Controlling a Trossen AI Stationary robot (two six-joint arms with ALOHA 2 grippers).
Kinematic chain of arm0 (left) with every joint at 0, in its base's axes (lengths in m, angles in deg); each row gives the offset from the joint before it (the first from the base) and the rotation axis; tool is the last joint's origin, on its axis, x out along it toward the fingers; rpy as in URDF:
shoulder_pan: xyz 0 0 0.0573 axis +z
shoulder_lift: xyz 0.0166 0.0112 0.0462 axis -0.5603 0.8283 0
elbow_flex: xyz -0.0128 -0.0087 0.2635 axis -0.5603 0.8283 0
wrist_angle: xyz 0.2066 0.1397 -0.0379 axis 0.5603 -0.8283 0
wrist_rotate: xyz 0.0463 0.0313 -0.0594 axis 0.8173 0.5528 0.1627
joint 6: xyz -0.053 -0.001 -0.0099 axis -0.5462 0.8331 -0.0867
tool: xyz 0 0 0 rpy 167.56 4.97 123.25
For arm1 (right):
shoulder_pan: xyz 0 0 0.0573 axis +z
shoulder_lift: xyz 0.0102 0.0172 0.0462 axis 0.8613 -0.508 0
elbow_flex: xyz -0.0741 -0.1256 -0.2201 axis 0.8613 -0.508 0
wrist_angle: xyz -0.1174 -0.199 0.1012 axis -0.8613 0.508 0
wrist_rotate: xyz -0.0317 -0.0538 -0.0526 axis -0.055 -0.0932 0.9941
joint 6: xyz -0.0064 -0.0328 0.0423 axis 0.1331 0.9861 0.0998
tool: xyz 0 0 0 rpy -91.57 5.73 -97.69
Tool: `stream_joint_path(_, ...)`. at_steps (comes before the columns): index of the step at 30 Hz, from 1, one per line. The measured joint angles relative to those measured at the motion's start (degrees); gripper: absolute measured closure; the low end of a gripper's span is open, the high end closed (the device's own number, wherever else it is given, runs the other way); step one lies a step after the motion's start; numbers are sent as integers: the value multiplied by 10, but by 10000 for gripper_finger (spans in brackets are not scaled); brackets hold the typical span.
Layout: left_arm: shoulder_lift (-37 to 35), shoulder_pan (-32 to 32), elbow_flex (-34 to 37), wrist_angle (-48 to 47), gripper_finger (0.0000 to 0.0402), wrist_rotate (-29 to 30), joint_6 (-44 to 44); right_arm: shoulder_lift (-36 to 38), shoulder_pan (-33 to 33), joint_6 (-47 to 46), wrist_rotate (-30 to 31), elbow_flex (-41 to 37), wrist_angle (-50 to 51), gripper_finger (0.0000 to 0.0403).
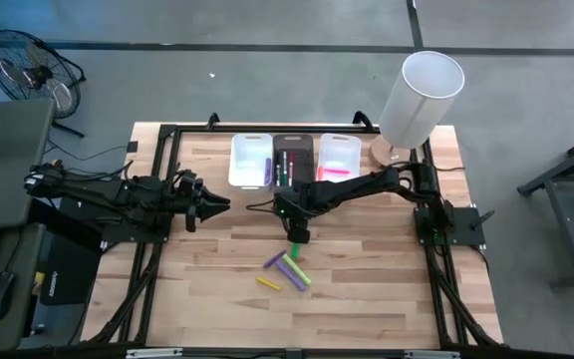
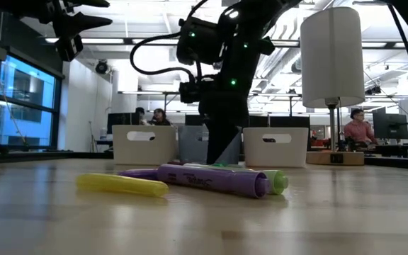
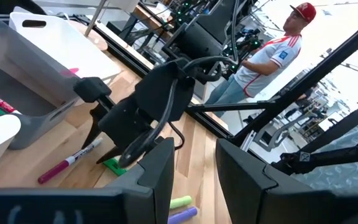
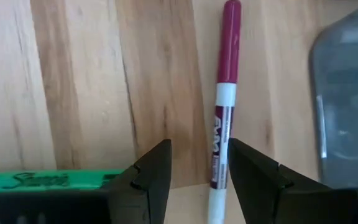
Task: Pick & Place Markers
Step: Put the purple marker pen into the black bin
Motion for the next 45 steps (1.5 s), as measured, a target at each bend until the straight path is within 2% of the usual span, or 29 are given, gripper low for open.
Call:
stream_joint_path(12, 0, 0, 0, 0, 285, -15, 0, 4, -9, -82, -30, -27, -4, 260)
stream_joint_path(21, 0, 0, 0, 0, 285, -27, 0, 4, 0, -107, -44, -34, -1, 261)
stream_joint_path(36, 0, 0, 0, 0, 285, -30, 0, 0, 3, -84, 26, -3, 43, 261)
stream_joint_path(45, 0, 0, 0, 0, 285, -31, 1, 0, 4, -200, -8, -3, 75, 261)
